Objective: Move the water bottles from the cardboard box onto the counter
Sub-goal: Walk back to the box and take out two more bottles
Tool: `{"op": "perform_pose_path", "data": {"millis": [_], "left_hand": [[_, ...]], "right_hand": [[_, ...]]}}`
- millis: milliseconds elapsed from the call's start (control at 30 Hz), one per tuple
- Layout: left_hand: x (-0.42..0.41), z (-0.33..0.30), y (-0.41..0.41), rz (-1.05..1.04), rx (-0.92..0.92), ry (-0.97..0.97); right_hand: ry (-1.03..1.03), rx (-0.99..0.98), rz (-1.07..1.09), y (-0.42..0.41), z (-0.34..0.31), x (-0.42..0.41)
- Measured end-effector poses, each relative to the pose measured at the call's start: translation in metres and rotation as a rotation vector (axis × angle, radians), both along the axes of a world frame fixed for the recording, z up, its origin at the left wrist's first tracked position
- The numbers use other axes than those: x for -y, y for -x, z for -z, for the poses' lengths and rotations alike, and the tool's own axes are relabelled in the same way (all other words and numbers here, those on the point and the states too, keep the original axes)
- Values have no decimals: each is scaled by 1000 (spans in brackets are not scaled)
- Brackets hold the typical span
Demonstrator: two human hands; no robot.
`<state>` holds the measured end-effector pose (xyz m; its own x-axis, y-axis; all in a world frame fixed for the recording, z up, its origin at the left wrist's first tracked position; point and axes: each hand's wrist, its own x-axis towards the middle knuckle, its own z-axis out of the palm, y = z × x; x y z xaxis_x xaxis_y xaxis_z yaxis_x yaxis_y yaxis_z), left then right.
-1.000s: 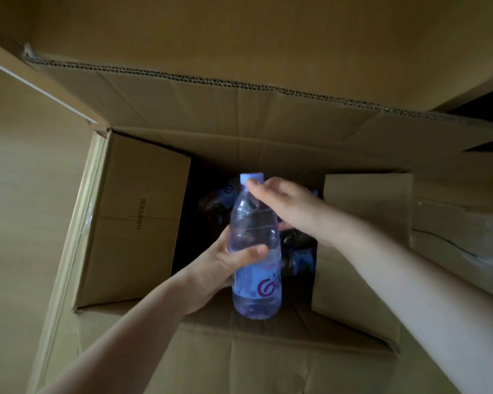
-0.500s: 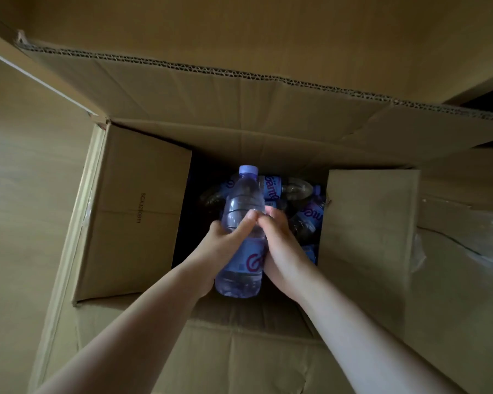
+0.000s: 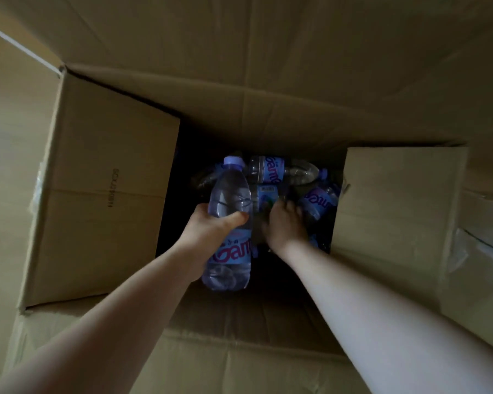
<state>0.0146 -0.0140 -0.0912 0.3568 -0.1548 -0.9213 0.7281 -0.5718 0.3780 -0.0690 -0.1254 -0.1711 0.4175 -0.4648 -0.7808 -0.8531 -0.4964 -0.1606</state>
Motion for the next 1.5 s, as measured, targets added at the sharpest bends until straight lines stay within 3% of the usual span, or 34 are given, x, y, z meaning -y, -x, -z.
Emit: {"op": "perform_pose_path", "data": {"millis": [167,367,567,800,967,1100,1167,1367,1500], "left_hand": [[-6,41,-6,1,-28,4],[-11,87,-11,24,49,-17],[-15,104,-12,4,68,-33],[-17,98,-9,0,71,-48],[-20,76,-6,-34,64,-43],[-27,42,-5,-52,19,-14],[-29,21,-4,-60,-16,23],[-42,-53,-8,-84,-91,138],[-62,-108,-20,-107,-43,210]], "right_hand": [[116,2,-363,1,61,17],[206,145,-426,-1,111,17],[383,40,-606,-14,126,-3],[167,90,-752,-20,111,-8],[27,97,-404,-18,86,-20],[-265,85,305,-11,51,-17],[-466,112,547,-1,29,-12],[-688,158,807,7,-72,4],[-967,75,998,1,-150,17]]}}
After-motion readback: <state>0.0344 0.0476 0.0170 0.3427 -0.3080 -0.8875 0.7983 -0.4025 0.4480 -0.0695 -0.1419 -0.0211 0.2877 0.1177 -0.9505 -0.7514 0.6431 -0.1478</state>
